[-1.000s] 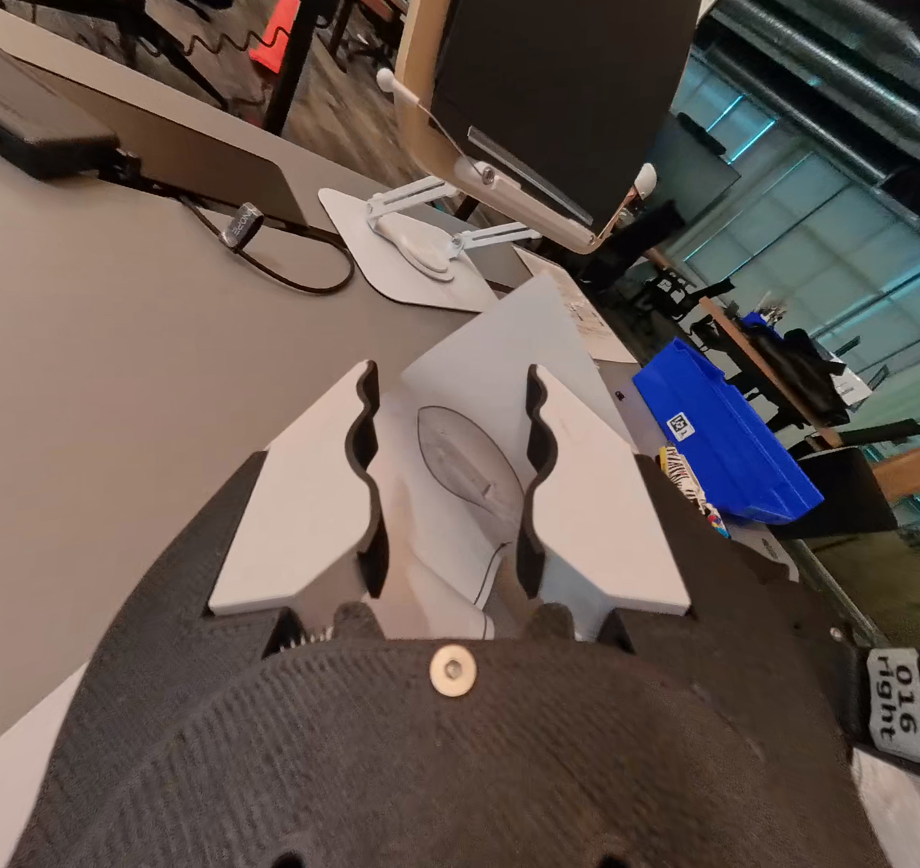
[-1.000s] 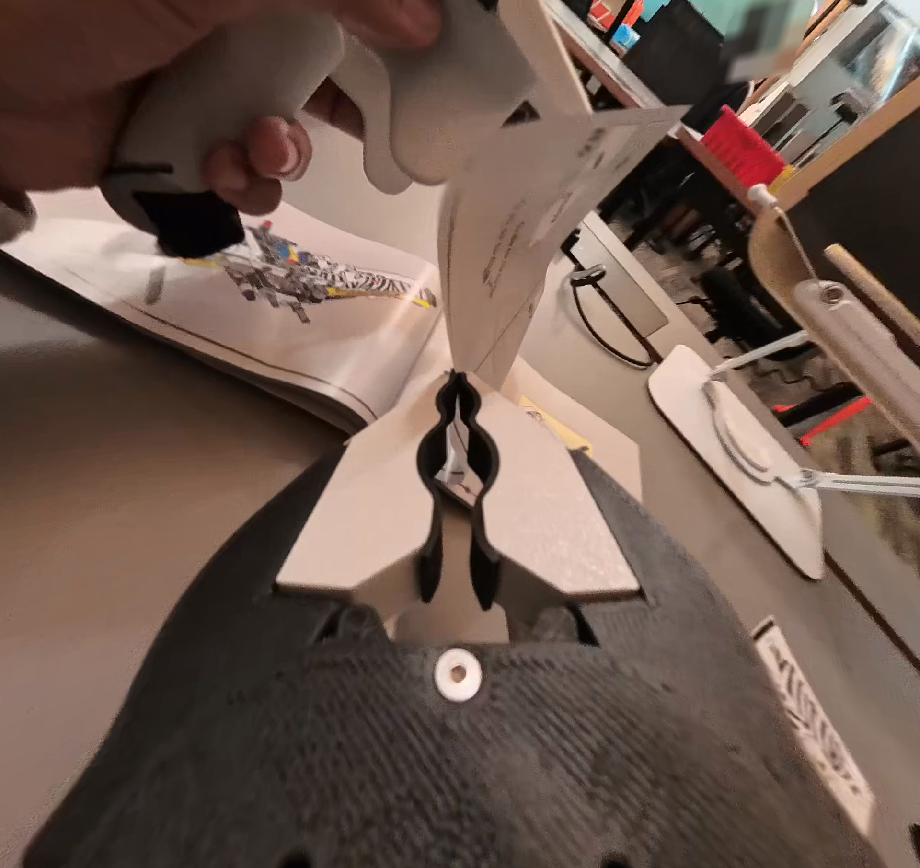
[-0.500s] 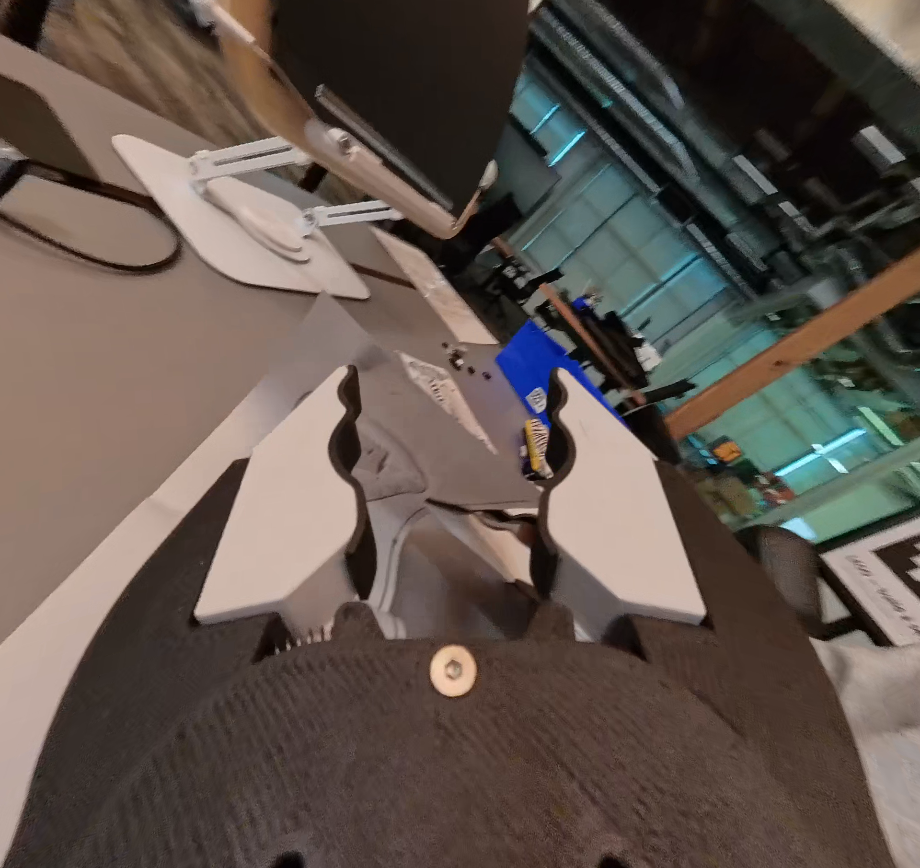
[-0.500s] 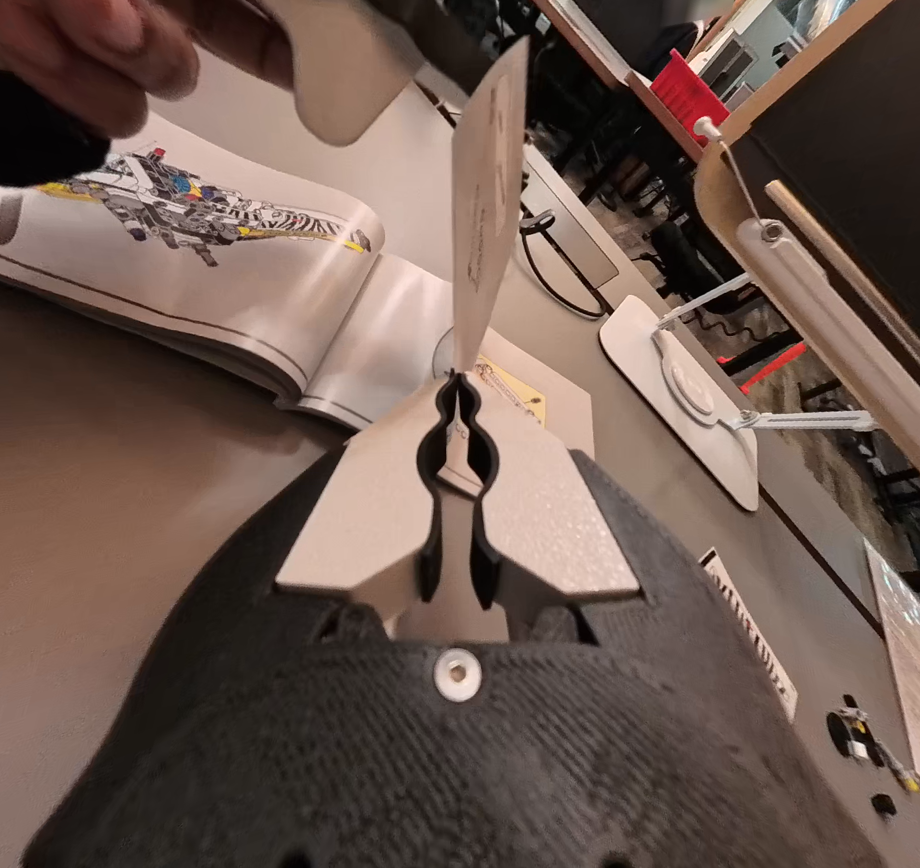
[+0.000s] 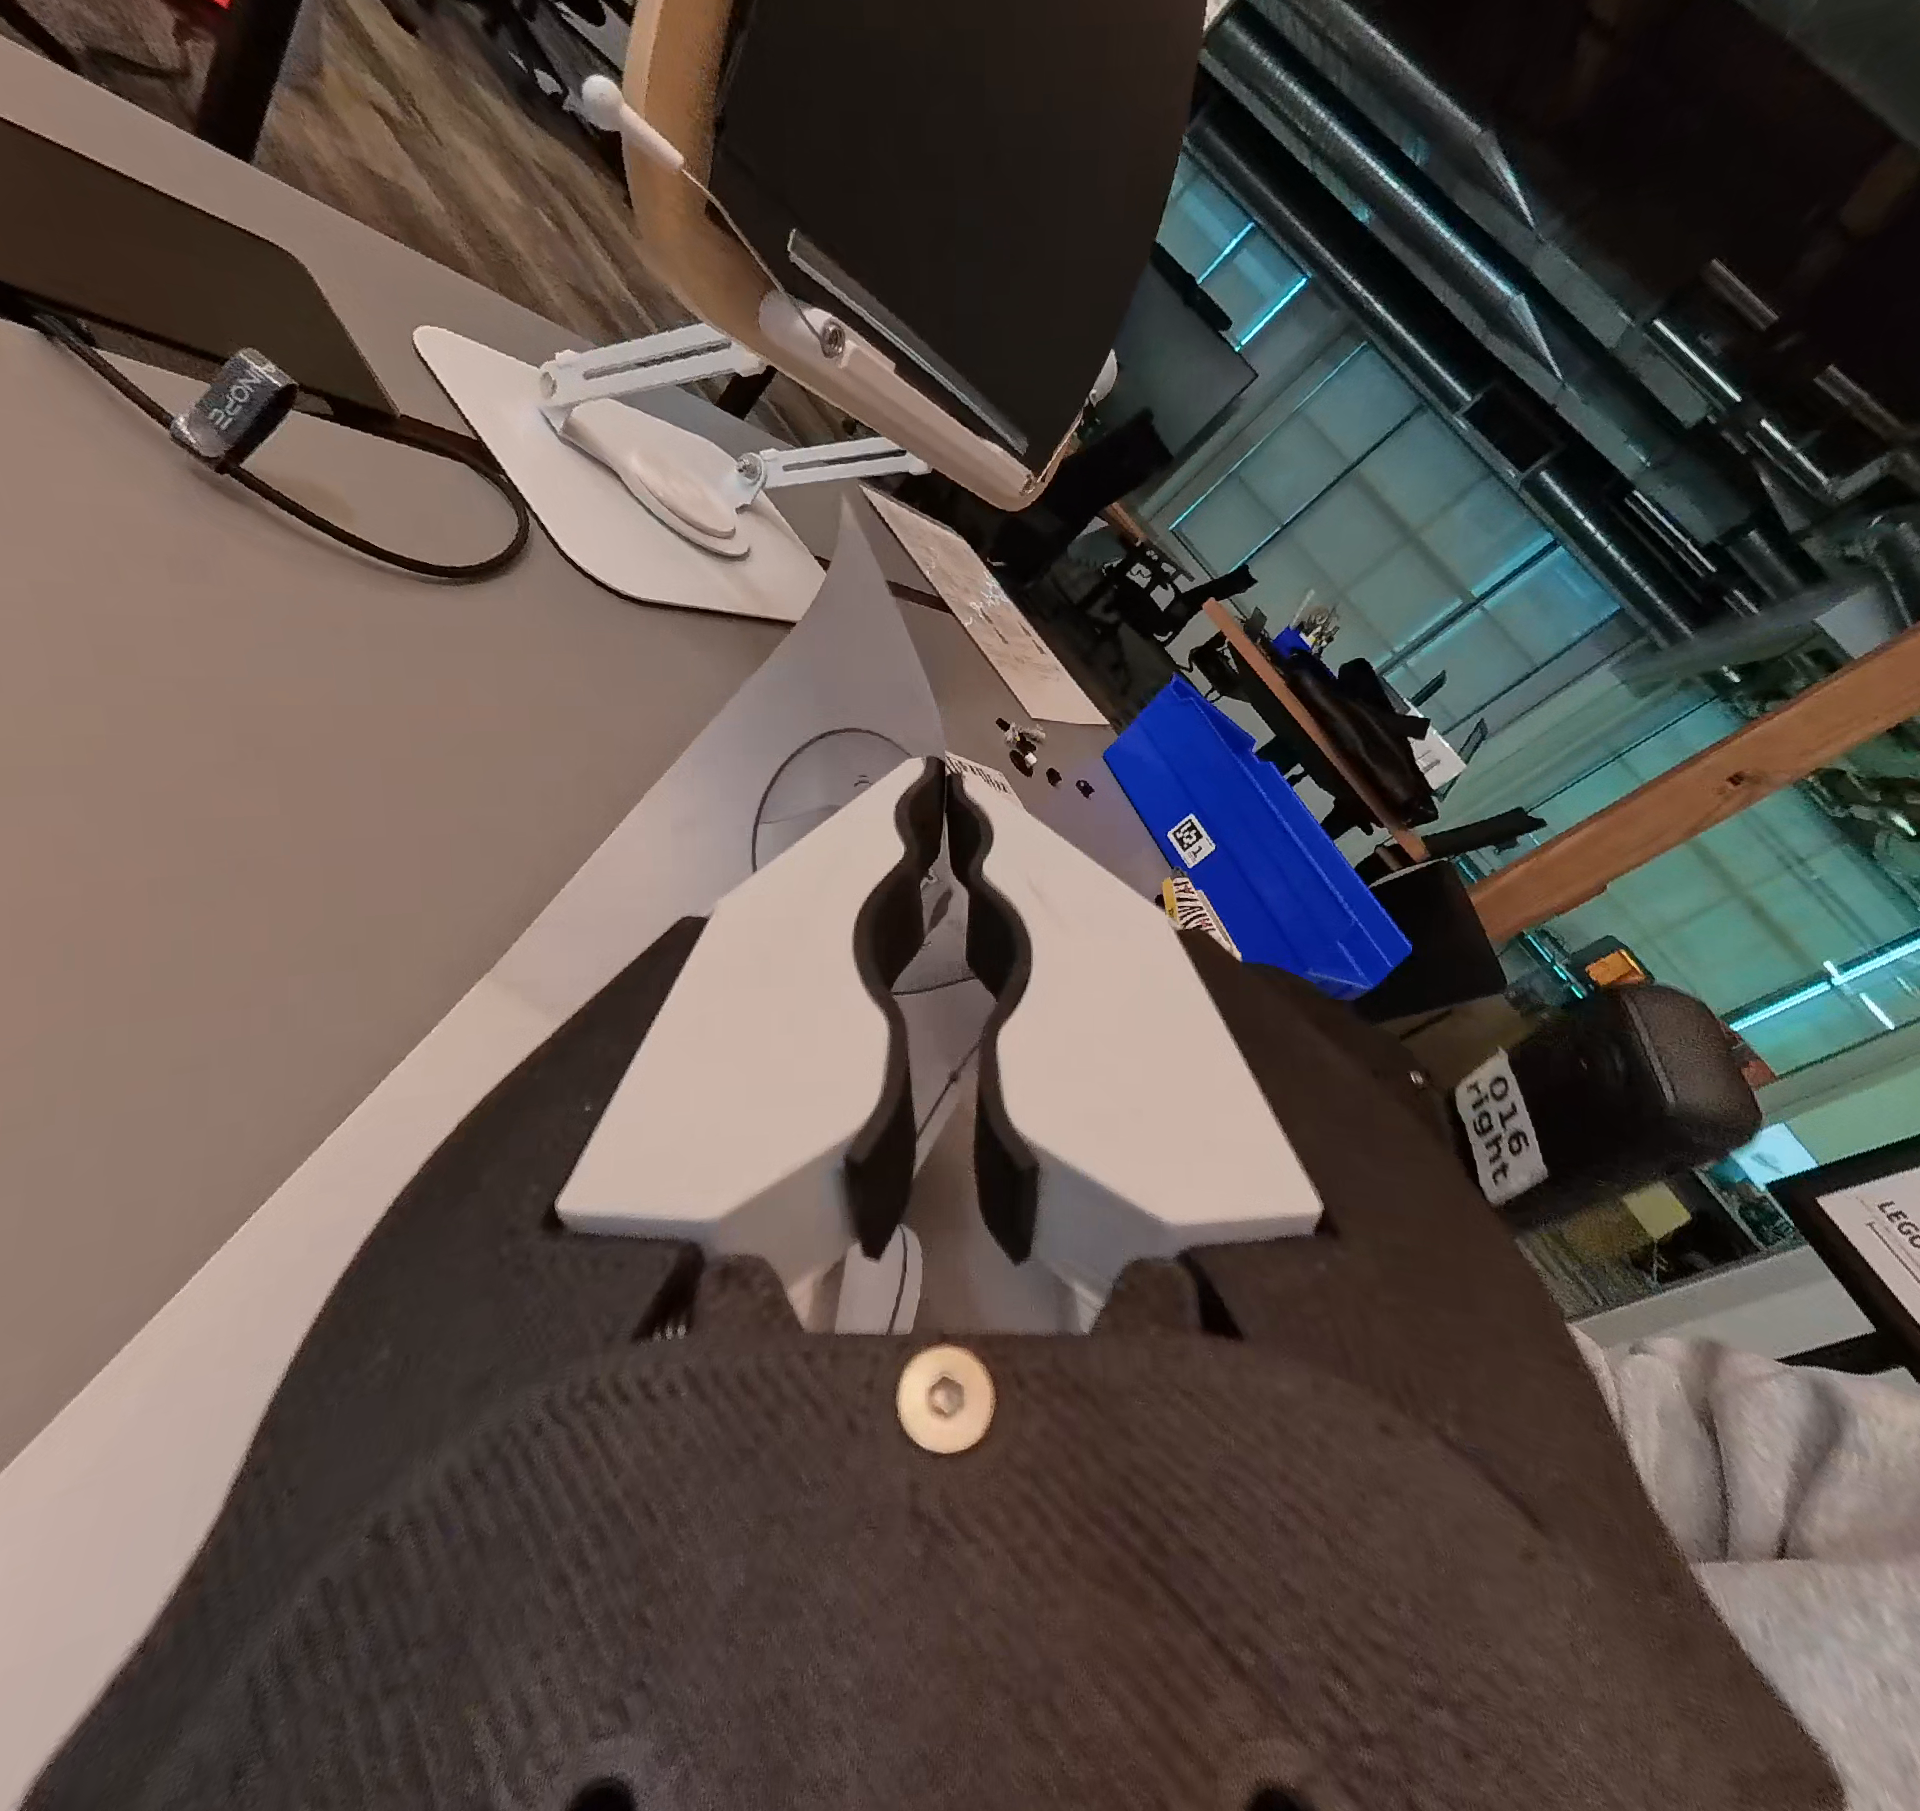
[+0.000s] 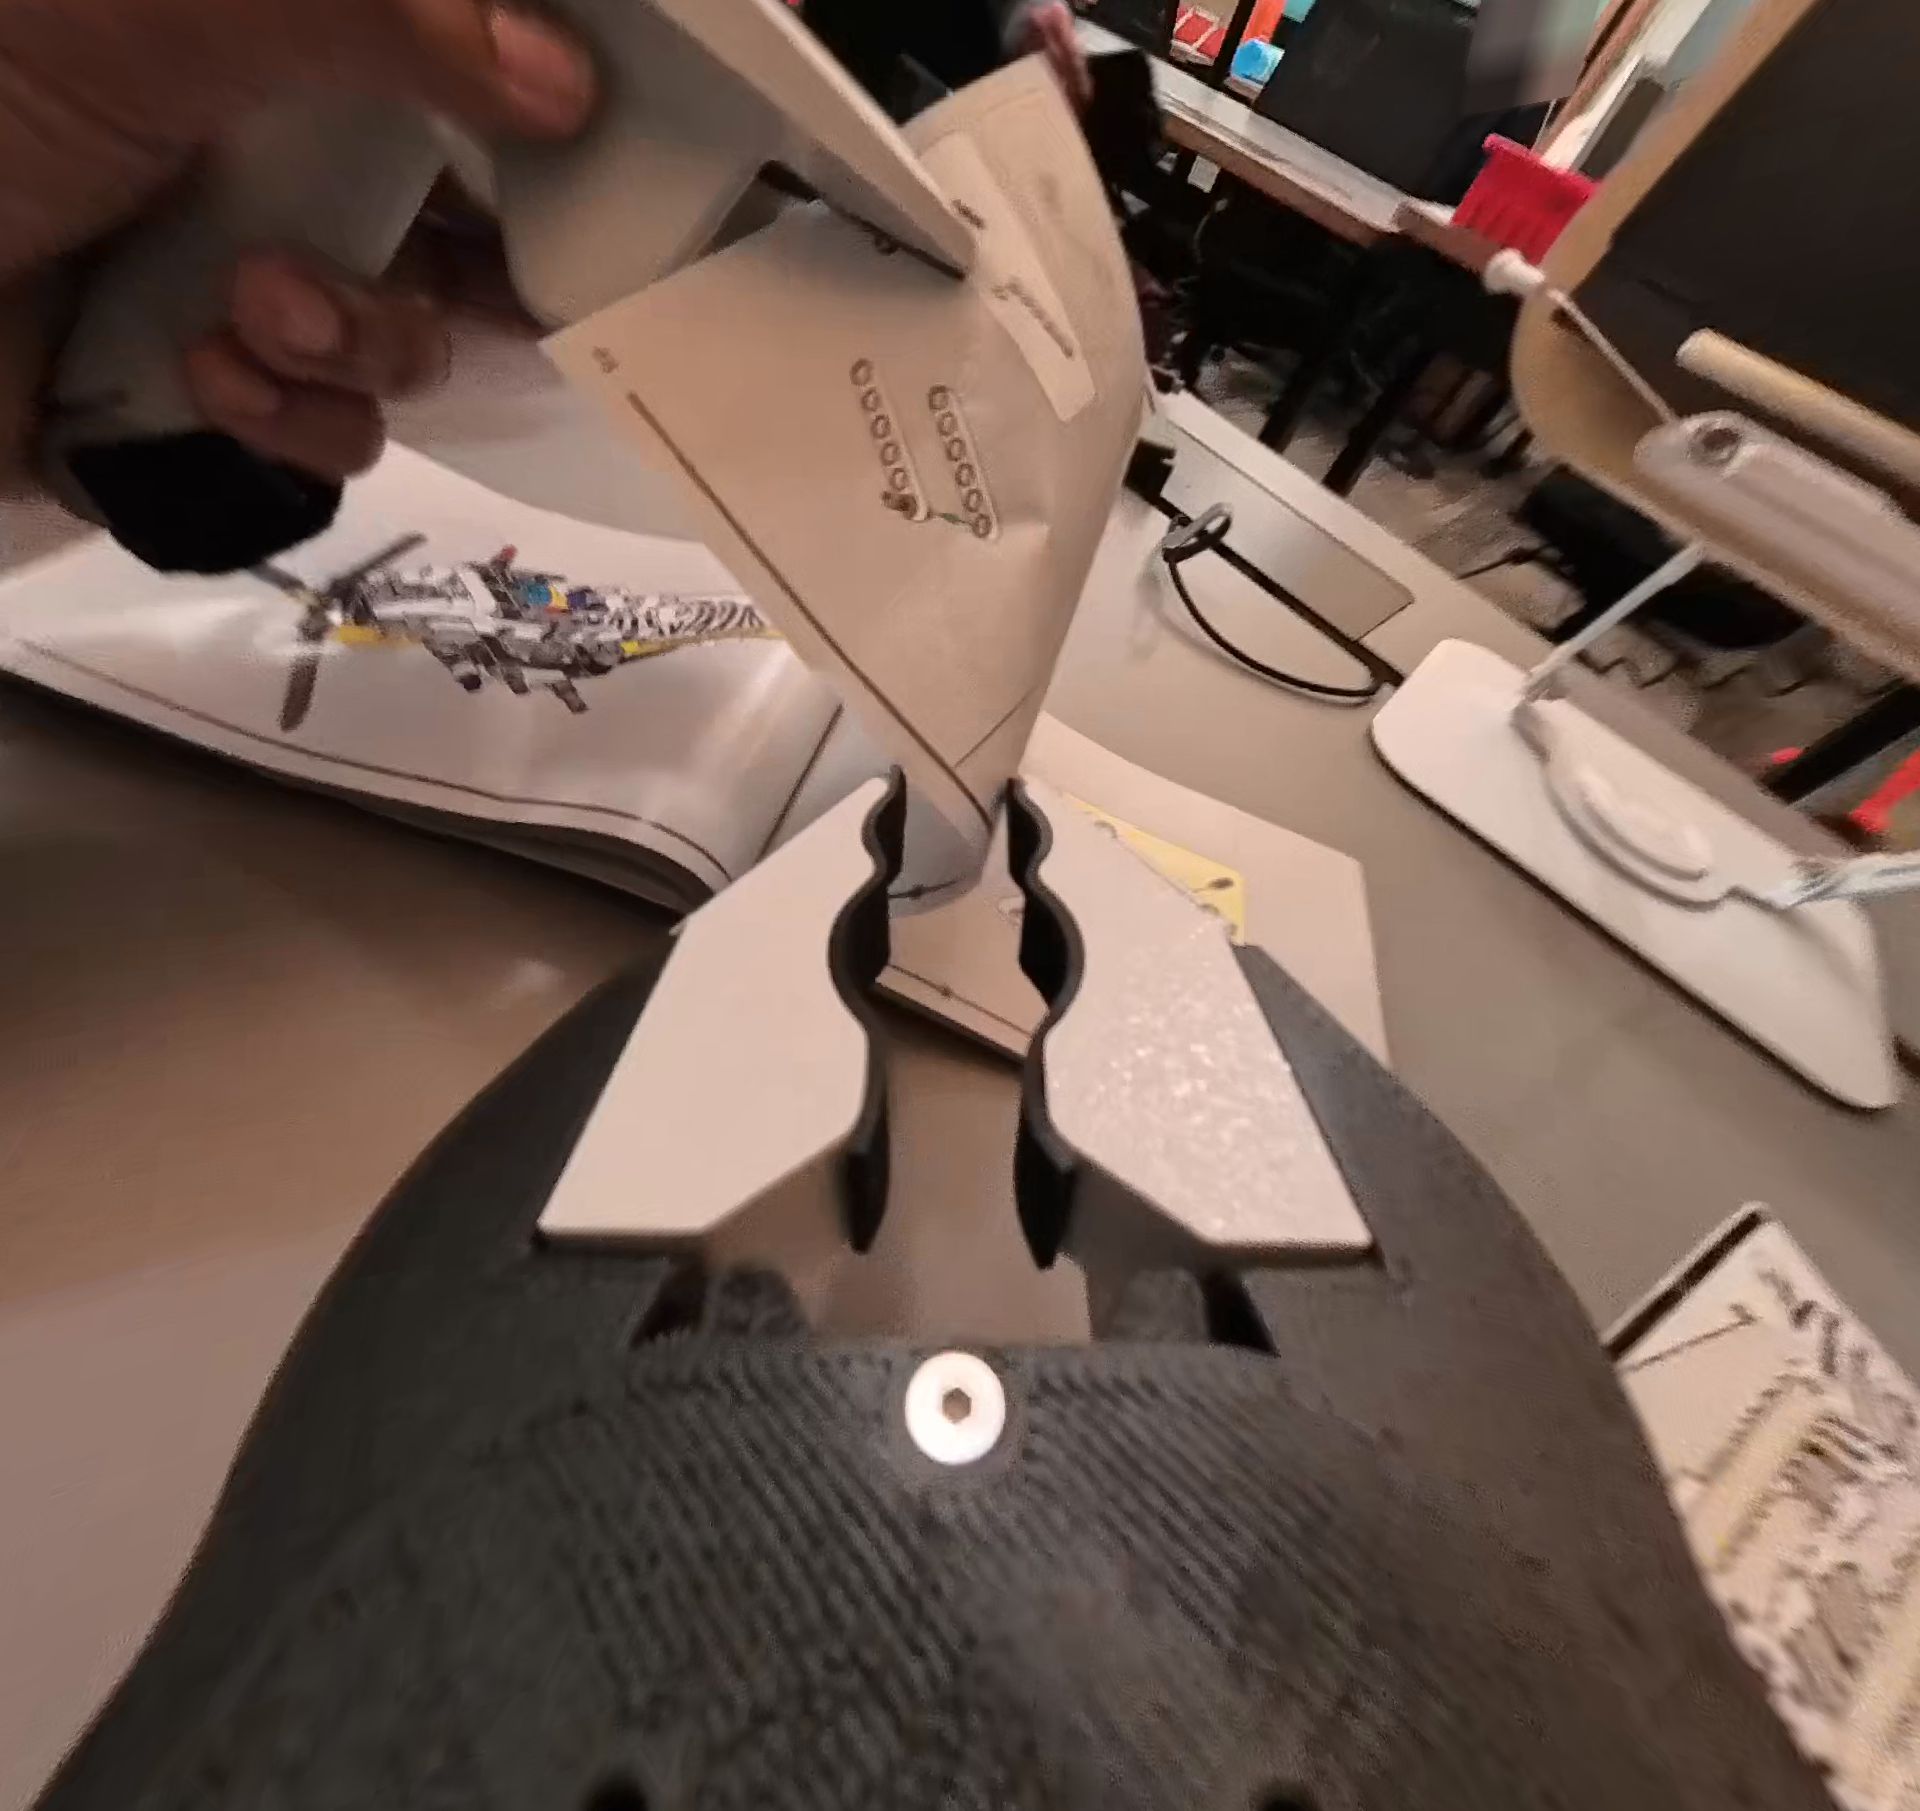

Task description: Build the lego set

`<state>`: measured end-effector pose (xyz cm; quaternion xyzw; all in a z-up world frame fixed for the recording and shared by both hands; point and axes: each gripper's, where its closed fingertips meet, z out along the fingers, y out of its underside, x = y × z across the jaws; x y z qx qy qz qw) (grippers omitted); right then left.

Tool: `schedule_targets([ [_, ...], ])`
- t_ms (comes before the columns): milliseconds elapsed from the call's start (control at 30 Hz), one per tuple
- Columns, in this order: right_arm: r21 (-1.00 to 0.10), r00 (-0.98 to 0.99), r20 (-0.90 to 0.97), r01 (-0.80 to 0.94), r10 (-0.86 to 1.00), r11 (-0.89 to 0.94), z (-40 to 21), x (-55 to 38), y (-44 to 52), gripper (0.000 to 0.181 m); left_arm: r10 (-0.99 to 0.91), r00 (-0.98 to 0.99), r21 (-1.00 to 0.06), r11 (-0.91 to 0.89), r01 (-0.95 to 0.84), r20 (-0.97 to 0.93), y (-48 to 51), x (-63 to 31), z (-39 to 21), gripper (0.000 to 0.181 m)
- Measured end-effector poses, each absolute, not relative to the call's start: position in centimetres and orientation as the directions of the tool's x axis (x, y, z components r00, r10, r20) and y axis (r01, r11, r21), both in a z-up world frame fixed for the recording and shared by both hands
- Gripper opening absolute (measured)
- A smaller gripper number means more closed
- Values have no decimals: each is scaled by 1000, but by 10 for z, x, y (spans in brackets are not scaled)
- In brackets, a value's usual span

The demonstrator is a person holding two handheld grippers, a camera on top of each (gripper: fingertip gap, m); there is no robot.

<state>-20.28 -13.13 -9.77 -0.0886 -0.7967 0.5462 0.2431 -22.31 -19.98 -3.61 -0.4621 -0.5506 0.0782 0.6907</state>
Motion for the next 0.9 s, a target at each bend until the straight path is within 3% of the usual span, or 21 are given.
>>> schedule_targets([
  [267, -968, -932, -71, 151, 356, 202, -85, -203, -126, 37, 764, 288, -802, 464, 375, 577, -219, -215, -43, 0],
  [400, -959, -934, -50, 143, 355, 243, -91, -203, -123, 40, 850, 228, -829, 344, 441, 474, -226, -186, -41, 0],
  [500, -958, -940, -46, 138, 339, 252, -90, -198, -125, 40, 918, 76, -813, 304, 496, 390, -250, -157, -43, 0],
  [567, -955, -947, -46, 134, 317, 264, -91, -192, -128, 40, 971, -129, -774, 239, 587, 201, -279, -132, -57, 7],
  [667, -946, -953, -17, 113, 302, 304, -98, -187, -130, 40, 966, -257, -716, 165, 678, -21, -291, -108, -60, 14],
  [900, -918, -946, 58, 75, 319, 390, -114, -193, -129, 40, 992, -77, -820, -41, 571, -103, -218, -155, -35, 28],
])
